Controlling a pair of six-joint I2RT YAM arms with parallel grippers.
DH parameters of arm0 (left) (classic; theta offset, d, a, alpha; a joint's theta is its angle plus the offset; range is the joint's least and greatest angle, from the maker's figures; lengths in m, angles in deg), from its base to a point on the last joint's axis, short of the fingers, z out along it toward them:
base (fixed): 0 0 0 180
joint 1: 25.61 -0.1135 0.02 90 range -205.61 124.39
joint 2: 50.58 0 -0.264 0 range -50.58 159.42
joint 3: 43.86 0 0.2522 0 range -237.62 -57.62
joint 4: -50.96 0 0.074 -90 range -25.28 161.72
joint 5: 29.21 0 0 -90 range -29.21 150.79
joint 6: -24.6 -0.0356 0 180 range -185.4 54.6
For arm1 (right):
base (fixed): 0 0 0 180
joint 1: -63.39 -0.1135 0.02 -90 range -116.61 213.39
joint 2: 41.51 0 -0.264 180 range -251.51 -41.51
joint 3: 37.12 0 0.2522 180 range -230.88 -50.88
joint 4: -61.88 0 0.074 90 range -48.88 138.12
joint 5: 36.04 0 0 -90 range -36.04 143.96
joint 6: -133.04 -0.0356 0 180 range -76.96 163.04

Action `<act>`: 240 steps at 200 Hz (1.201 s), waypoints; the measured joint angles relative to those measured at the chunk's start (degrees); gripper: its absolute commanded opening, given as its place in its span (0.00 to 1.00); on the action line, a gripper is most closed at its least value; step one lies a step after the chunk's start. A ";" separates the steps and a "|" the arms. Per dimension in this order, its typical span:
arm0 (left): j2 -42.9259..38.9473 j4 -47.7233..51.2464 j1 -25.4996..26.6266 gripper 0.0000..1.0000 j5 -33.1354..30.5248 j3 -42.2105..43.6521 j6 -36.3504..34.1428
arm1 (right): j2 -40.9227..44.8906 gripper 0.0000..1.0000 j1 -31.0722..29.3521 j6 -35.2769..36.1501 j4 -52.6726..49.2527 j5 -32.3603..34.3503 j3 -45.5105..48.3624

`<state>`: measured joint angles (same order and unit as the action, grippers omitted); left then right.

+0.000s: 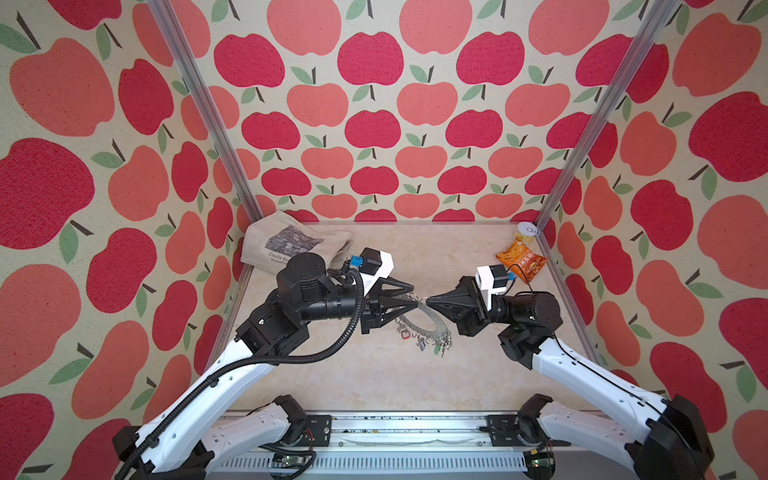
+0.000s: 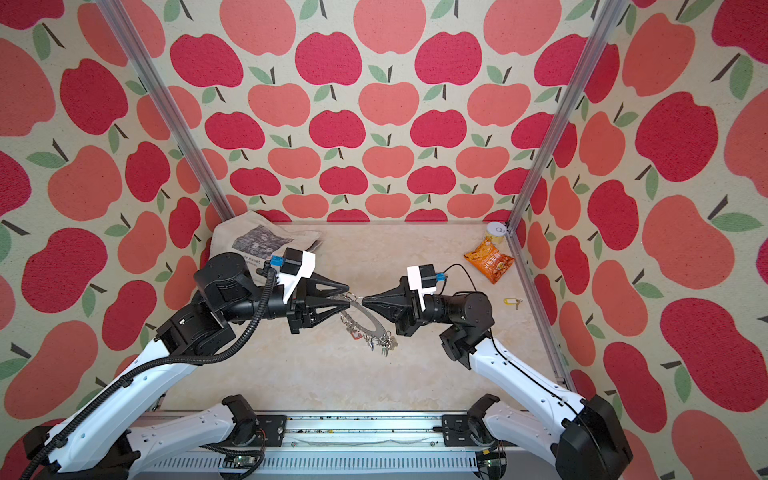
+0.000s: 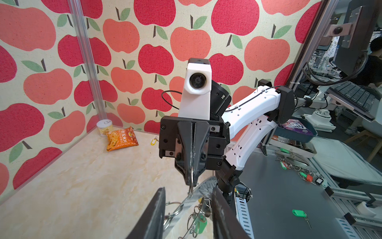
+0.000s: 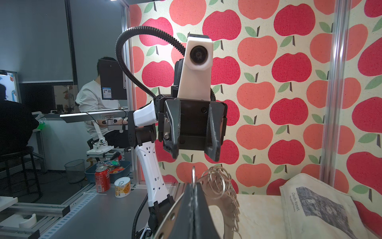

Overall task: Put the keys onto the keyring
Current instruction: 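Hold the plate rim upright with both grippers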

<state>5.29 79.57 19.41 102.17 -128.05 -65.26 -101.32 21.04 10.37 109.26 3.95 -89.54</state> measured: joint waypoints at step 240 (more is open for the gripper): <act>1.11 2.01 4.02 0.20 -6.69 0.22 -5.73 | 1.44 0.00 -1.53 3.69 -4.70 2.99 -0.11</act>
<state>6.41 81.58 23.43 95.48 -127.83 -70.99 -99.87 19.51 14.07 104.56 6.94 -89.65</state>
